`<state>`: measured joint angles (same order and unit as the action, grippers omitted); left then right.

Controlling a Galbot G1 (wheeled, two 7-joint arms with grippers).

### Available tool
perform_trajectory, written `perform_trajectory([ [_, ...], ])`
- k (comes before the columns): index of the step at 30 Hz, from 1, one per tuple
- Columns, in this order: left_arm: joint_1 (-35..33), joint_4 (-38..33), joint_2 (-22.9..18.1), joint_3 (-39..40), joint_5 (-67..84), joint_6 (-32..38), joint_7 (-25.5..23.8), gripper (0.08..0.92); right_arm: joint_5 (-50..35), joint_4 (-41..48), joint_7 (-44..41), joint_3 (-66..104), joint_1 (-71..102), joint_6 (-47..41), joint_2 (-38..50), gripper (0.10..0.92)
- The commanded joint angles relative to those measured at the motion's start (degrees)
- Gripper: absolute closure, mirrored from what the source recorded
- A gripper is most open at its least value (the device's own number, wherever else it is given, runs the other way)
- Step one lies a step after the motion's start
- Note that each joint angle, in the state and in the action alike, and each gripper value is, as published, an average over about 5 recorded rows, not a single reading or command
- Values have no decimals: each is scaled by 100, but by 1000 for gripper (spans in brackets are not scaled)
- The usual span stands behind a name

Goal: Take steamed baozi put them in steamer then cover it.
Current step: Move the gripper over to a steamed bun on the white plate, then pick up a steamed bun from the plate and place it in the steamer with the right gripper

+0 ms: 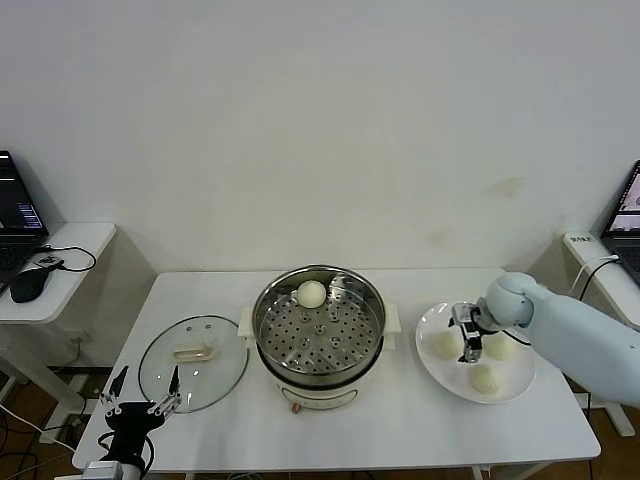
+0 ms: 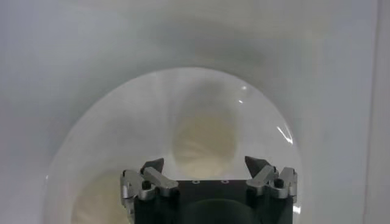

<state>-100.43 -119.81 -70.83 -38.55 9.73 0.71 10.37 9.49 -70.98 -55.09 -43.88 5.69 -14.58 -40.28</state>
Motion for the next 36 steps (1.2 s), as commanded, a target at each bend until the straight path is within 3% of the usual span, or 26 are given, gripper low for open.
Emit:
perform_trajectory([
  [1, -3, 6, 0, -2, -1, 0, 2, 177, 41, 207, -16, 87, 93, 3, -204, 267],
  [13, -5, 6, 1, -18, 8, 1, 2, 177, -179, -33, -249, -24, -230, -63, 33, 382],
  [25, 86, -15, 55, 92, 8, -13, -2, 177, -1744, -1353, -442, -1031, -2493, -448, 1042, 381],
  [30, 82, -47, 120, 109, 25, -9, -3, 177, -2600, -1827, -292, -2065, -3963, -778, 765, 375],
  [36, 80, -91, 143, 113, 50, -8, -2, 177, -3620, -2106, 99, -2734, -4881, -1334, -240, 372],
])
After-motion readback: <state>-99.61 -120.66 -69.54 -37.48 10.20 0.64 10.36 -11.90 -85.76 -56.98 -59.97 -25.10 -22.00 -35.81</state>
